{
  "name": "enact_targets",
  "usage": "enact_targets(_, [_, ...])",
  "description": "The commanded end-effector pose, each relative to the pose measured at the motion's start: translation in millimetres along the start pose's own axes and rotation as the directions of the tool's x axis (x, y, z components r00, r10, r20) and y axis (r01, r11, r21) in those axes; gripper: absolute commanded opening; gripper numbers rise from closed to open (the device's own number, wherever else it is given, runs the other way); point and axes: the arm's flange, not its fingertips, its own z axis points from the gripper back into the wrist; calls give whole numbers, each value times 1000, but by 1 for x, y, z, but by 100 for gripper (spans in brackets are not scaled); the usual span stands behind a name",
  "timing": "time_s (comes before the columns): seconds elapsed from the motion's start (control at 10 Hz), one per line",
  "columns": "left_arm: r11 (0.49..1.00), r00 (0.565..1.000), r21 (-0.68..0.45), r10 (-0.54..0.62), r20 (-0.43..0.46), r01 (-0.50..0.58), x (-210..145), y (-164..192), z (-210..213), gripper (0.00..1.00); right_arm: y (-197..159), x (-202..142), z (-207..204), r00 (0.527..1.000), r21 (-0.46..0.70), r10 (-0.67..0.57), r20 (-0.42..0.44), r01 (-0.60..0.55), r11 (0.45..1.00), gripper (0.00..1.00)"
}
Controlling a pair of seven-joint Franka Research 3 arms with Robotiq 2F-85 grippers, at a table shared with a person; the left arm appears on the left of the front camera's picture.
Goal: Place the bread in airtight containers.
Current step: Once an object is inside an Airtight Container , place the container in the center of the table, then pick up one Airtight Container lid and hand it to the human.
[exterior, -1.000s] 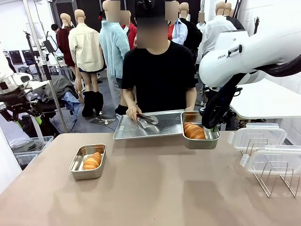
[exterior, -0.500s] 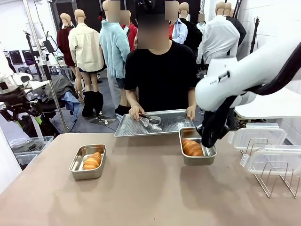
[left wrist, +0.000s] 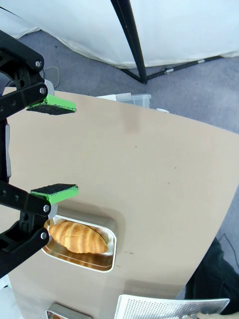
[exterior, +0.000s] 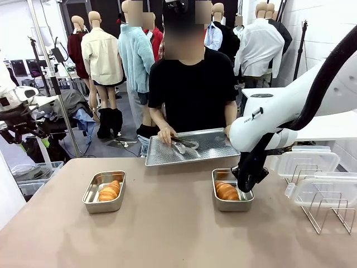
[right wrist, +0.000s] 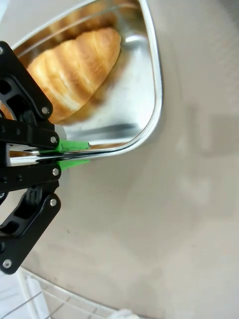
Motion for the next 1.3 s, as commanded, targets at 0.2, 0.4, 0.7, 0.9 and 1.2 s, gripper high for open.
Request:
enact_targets(0.2, [1000, 1000, 19, 6, 8, -6, 0, 0, 3, 72, 15, 18, -10, 1000, -14, -6, -6, 5, 1000, 13])
enact_targets(0.4, [1000, 1000, 19, 6, 8, -6, 0, 0, 3, 72, 17, 17, -5, 1000, -28, -5, 1, 5, 1000, 50])
enact_targets(0.7, [1000, 1000, 19, 6, 8, -6, 0, 0, 3, 72, 23, 27, -3, 999, -56, 13, -31, -14, 998, 86])
enact_targets(0.9, [1000, 1000, 19, 6, 8, -6, 0, 0, 3, 72, 15, 15, -3, 1000, -6, 19, -2, -19, 1000, 86])
enact_targets(1.2, [1000, 1000, 19, 6, 8, -6, 0, 0, 3, 72, 15, 15, -3, 1000, -6, 19, -2, -19, 1000, 86])
